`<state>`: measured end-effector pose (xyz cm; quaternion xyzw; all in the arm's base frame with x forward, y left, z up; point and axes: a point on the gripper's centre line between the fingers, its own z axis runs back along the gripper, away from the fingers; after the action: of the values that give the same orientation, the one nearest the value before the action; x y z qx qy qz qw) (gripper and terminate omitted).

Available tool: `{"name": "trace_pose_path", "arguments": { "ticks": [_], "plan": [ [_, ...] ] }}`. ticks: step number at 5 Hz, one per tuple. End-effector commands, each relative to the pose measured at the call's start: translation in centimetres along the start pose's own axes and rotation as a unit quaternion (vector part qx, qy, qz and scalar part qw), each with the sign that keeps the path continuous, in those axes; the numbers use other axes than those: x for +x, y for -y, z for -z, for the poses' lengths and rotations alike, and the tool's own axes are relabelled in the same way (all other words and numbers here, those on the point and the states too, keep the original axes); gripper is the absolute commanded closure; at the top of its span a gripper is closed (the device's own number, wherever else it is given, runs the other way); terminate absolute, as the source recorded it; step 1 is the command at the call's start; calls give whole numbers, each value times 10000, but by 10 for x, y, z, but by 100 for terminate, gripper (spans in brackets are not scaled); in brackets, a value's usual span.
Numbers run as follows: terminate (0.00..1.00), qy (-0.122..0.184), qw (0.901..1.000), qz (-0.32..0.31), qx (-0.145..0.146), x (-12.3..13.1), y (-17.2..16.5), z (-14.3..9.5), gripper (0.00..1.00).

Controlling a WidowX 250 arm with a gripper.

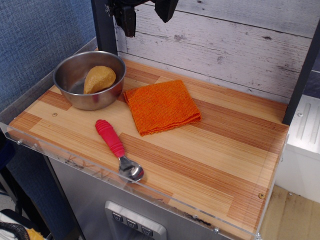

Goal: Pick up the red spoon and place it on the right of the orange cloth

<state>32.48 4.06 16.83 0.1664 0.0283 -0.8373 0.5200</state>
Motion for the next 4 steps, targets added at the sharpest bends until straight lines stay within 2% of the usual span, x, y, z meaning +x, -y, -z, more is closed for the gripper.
{"name": "trace_pose_path", "arguments": {
  "ticks": [1, 2, 3, 4],
  "plan": [
    [0, 0, 10000, 0, 0, 0, 0, 0, 0],
    [0, 441, 9974, -566, 79, 0, 15, -2, 0],
    [0, 767, 9961, -426, -69, 2, 34, 0, 0],
    [0, 928, 9931, -680, -212, 3, 57, 7, 0]
  ]
}}
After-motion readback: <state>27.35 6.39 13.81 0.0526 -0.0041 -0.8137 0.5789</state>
